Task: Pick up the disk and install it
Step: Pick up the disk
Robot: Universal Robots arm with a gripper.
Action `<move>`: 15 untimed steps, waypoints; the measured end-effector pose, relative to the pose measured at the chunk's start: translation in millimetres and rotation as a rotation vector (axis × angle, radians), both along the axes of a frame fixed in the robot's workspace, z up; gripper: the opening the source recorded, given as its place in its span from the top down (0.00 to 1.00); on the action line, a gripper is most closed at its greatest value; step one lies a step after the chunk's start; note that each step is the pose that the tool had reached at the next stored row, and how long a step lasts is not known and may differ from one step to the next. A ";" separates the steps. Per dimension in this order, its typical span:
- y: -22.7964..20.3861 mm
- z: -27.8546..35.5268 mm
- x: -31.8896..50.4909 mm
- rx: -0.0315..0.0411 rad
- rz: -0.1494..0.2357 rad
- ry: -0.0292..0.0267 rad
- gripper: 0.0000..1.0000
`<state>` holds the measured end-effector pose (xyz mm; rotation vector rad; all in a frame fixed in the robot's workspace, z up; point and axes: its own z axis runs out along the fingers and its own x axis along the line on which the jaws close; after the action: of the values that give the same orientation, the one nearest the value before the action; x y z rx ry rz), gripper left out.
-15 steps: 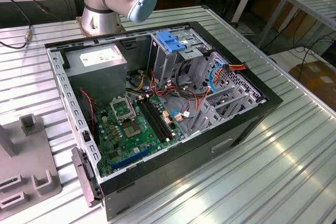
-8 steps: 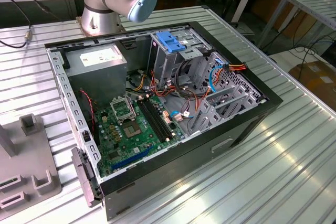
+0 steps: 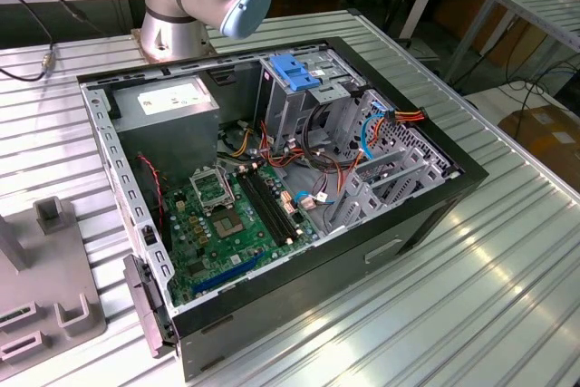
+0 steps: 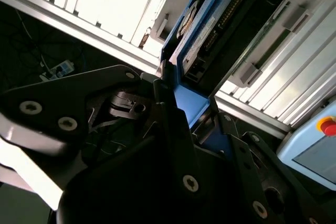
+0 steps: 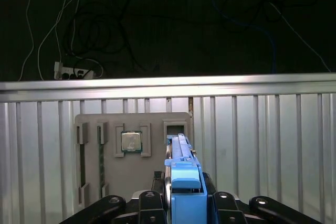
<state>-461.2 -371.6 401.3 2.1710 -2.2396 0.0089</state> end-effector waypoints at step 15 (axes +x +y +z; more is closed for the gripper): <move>0.0 28.3 0.0 0.0000 0.000 -0.0001 0.63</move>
<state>-461.2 -371.6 429.6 2.1711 -2.2397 0.0089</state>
